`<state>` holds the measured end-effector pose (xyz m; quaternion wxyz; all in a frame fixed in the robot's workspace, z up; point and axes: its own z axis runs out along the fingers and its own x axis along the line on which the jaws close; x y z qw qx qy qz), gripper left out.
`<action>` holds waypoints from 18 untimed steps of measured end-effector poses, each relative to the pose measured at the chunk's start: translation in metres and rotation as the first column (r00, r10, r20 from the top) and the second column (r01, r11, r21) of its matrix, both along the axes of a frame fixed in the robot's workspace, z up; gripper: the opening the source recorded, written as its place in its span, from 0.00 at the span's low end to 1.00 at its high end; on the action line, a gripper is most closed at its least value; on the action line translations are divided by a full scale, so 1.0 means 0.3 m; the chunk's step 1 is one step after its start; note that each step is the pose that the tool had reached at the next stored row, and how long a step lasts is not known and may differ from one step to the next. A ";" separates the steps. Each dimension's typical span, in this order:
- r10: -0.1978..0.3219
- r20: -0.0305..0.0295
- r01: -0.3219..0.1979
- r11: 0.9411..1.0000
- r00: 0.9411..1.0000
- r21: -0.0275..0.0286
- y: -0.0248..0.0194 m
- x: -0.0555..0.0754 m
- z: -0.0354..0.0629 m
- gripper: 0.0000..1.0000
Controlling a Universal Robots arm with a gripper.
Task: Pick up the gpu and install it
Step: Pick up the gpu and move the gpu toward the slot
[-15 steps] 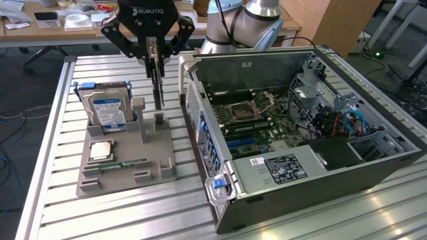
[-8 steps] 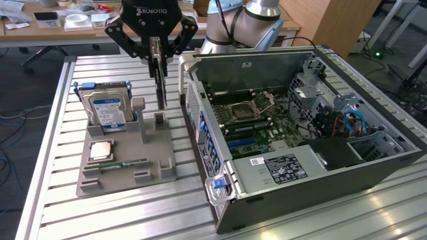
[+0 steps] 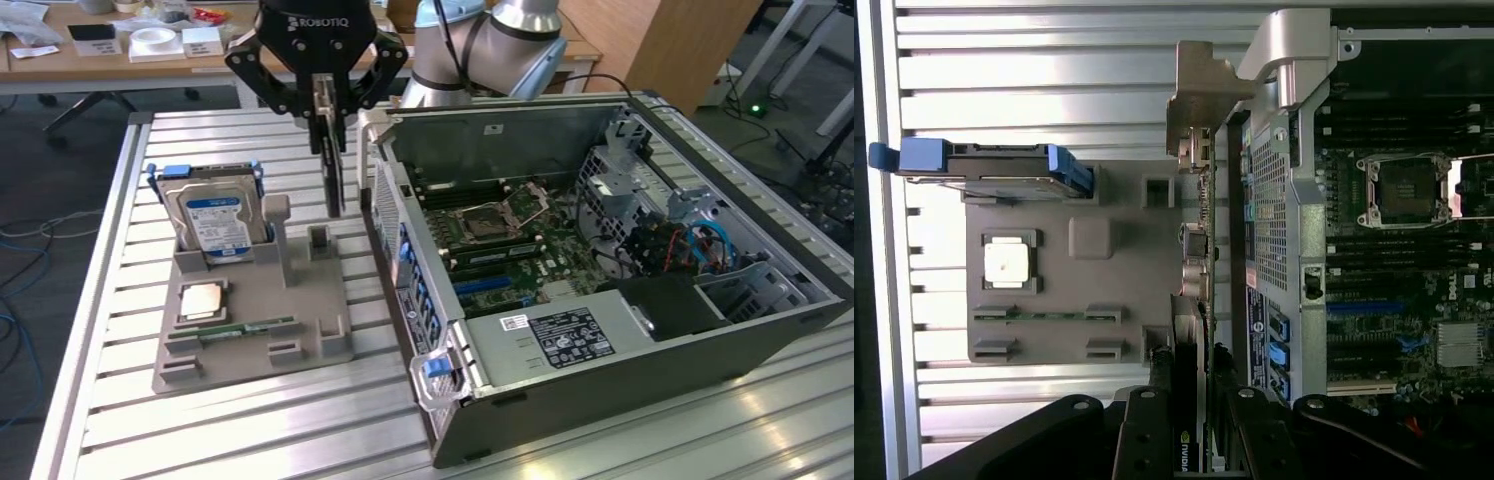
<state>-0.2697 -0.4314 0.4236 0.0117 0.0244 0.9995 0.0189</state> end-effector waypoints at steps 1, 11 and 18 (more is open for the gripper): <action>0.000 0.000 0.000 1.000 1.000 0.000 0.000 0.005 0.000 0.26; 0.000 0.000 0.000 1.000 1.000 0.001 0.001 0.054 0.000 0.26; 0.000 0.000 0.000 1.000 1.000 0.002 0.001 0.101 0.000 0.26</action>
